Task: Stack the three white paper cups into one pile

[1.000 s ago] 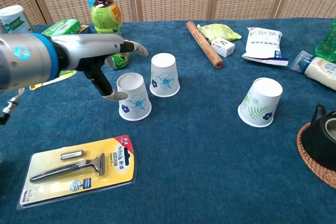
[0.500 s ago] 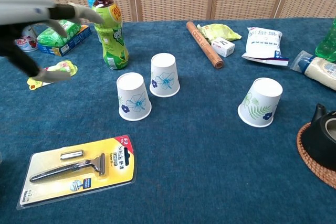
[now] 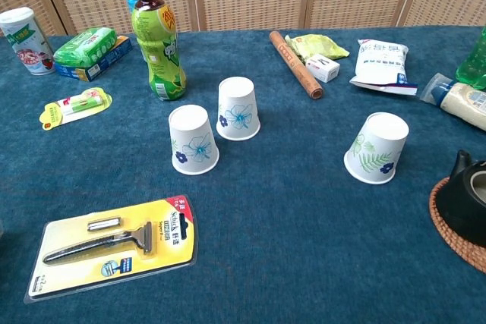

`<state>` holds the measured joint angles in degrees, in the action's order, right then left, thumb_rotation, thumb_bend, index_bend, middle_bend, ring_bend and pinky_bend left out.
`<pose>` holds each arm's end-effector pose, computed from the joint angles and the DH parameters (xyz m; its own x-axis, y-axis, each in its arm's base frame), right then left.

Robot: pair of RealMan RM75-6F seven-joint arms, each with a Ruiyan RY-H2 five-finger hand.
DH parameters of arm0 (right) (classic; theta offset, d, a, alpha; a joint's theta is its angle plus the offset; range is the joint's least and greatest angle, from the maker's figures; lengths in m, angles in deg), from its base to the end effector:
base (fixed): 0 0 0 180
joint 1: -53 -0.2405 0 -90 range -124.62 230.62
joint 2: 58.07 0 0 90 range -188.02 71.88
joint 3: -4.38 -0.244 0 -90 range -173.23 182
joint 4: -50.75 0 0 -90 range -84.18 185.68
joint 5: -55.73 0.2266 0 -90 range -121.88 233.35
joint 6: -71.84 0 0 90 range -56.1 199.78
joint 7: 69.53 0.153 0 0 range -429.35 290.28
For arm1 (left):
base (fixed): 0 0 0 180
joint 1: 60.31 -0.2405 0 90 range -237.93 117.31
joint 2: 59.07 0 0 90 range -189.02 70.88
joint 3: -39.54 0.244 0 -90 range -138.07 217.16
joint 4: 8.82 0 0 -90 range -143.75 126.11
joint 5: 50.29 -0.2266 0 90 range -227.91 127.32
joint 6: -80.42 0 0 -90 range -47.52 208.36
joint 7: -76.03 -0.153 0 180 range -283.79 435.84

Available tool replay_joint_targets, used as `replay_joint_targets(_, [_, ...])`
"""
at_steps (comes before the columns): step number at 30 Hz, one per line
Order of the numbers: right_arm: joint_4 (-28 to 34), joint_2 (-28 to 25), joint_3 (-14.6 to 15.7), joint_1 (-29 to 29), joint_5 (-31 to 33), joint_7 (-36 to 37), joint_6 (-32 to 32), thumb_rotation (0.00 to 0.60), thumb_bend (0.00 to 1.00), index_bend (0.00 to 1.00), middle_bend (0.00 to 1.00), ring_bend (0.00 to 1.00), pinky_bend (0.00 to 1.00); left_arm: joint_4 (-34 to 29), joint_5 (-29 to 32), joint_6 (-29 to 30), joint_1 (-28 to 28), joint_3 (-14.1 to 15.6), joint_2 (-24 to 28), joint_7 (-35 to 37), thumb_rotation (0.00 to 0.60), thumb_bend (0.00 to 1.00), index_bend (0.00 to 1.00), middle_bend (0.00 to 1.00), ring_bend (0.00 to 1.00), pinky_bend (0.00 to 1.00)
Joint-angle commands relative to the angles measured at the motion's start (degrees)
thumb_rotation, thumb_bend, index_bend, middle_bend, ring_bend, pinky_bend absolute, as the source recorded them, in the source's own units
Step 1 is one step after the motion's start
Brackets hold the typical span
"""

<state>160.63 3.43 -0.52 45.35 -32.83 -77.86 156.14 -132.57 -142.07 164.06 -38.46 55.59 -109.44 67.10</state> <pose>-0.2229 -0.2026 0.1306 0.2906 0.0206 0.9566 -0.9474 -0.1340 0.2907 -0.1797 0.1699 0.1270 0.3322 0.2444 0.9110 0.9207 -0.2937 -0.2570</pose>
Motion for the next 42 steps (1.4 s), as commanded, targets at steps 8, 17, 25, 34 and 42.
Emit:
replay_joint_targets(8, [2.7, 0.3, 0.8, -1.2, -0.4, -3.0, -2.7, 0.600, 0.19, 0.14, 0.00, 0.00, 0.00, 6.1, -5.2, 3.8, -6.2, 1.2, 5.0, 10.3, 0.600, 0.37, 0.05, 0.00, 0.00, 0.16])
replay_joint_targets(17, [8.1, -0.7, -0.9, -7.7, -0.2, -7.7, -11.6, 0.600, 0.19, 0.14, 0.00, 0.00, 0.00, 5.7, -5.3, 2.6, -7.8, -0.7, 7.6, 13.4, 0.600, 0.37, 0.05, 0.00, 0.00, 0.16])
replay_joint_targets(25, [11.6, -1.2, -4.6, -15.6, 5.5, -10.7, -21.0, 0.600, 0.19, 0.14, 0.00, 0.00, 0.00, 6.1, -6.2, 1.9, -9.0, -2.3, 8.5, 15.7, 0.600, 0.37, 0.04, 0.00, 0.00, 0.16])
replay_joint_targets(34, [5.0, 3.0, -9.0, -23.7, 7.4, -1.4, -27.4, 0.600, 0.20, 0.17, 0.05, 0.00, 0.06, 6.3, -7.6, 1.3, -10.3, -3.6, 8.9, 16.6, 0.600, 0.37, 0.04, 0.00, 0.00, 0.16])
replay_joint_targets(42, [-2.5, 7.0, -9.8, -28.3, 11.5, -1.3, -30.8, 0.600, 0.20, 0.18, 0.08, 0.03, 0.10, 6.3, -7.4, 0.0, -11.0, -4.7, 9.0, 16.7, 0.600, 0.37, 0.04, 0.00, 0.00, 0.15])
